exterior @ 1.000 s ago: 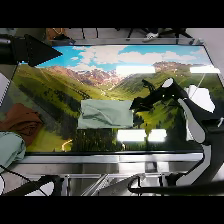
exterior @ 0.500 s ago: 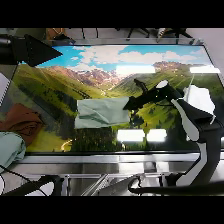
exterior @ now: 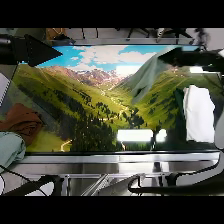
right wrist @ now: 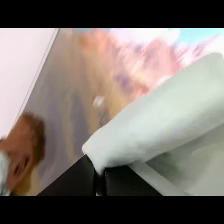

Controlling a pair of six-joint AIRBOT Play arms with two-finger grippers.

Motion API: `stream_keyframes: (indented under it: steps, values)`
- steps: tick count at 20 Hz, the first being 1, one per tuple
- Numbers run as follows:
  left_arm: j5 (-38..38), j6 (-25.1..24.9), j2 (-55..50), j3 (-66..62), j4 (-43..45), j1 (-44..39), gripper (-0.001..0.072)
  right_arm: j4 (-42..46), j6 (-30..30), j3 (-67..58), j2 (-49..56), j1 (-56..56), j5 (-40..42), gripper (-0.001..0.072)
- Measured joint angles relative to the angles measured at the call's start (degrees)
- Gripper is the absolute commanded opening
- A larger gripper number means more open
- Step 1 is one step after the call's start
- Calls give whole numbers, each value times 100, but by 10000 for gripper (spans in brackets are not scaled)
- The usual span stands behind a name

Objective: Fold the shirts.

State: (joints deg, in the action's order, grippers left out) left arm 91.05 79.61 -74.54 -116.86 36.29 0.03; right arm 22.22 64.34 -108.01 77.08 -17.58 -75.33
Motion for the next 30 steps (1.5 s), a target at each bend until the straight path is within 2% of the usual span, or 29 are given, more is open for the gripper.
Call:
stream_keyframes:
  steps: [5,9,12,15,19,22,23,25,26,30]
  values:
    - [-13,-20,2,321,-20,0,16,-28,354,-323,-96,-1657,260,15]
    - [-22,-111,2,752,-37,0,16,238,1056,-376,-179,-2673,-264,14]
    - [-63,-216,2,1001,-39,-2,16,1172,1921,-385,-413,-3139,-920,15]
    - [-90,-319,2,1126,-42,-2,16,2524,2662,-323,-664,-3340,-1827,14]
    - [-96,-361,2,1178,-48,-2,16,3919,3211,195,-988,-3429,-2586,15]
    - [-35,-385,2,1191,-50,-2,16,4485,3375,942,-1228,-3449,-2791,24]
    - [-17,-396,2,1193,-50,-2,16,4607,3412,1244,-1300,-3451,-2844,37]
    - [7,-426,2,1193,-50,-2,16,4791,3471,1834,-1390,-3456,-2927,340]
    - [13,-428,2,1193,-50,-2,16,4865,3469,2076,-1416,-3456,-2942,371]
    - [50,-450,2,1193,-46,-2,16,5117,3497,2597,-1429,-3456,-2951,370]
